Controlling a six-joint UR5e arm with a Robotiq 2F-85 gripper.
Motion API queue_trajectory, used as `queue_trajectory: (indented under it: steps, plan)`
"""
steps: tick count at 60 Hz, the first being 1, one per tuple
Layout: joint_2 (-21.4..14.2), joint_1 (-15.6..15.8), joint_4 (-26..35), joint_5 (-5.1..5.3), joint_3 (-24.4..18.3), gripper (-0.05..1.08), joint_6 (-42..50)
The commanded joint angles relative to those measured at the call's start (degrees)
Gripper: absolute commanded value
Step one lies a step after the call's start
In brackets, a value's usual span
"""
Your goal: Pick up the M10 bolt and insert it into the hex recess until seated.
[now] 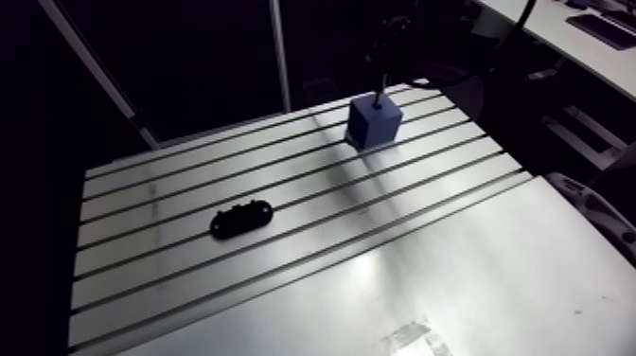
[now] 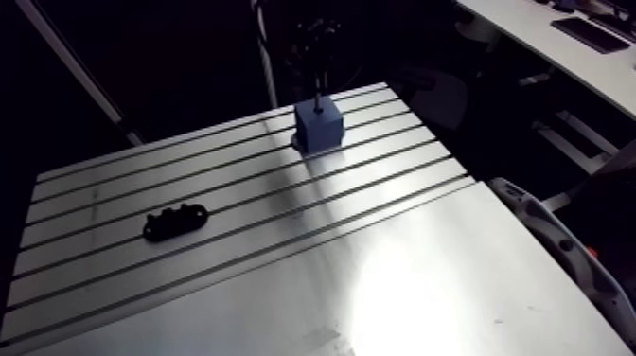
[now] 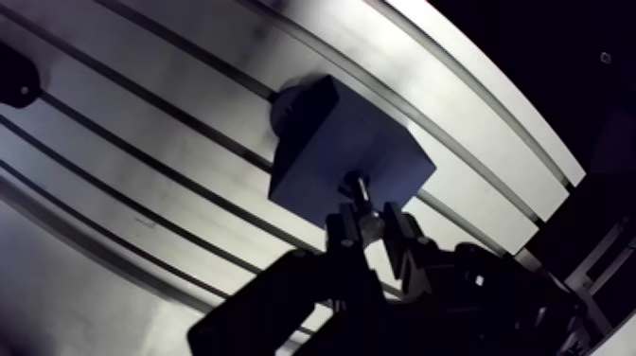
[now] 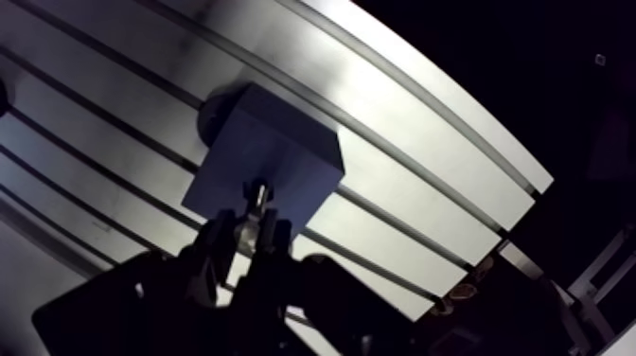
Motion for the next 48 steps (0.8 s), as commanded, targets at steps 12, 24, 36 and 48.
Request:
queue_trajectory:
  steps: [12,24,36,48]
  plan:
    - [0.5,0.0,-0.4,0.14,-0.1,0.85,0.0]
    - [0.4,0.1,-0.3,0.24,0.0,0.85,0.0]
    - [0.5,0.1,-0.3,0.15,0.0,0.85,0.0]
    - [0.5,0.1,-0.3,0.08,0.1,0.85,0.0]
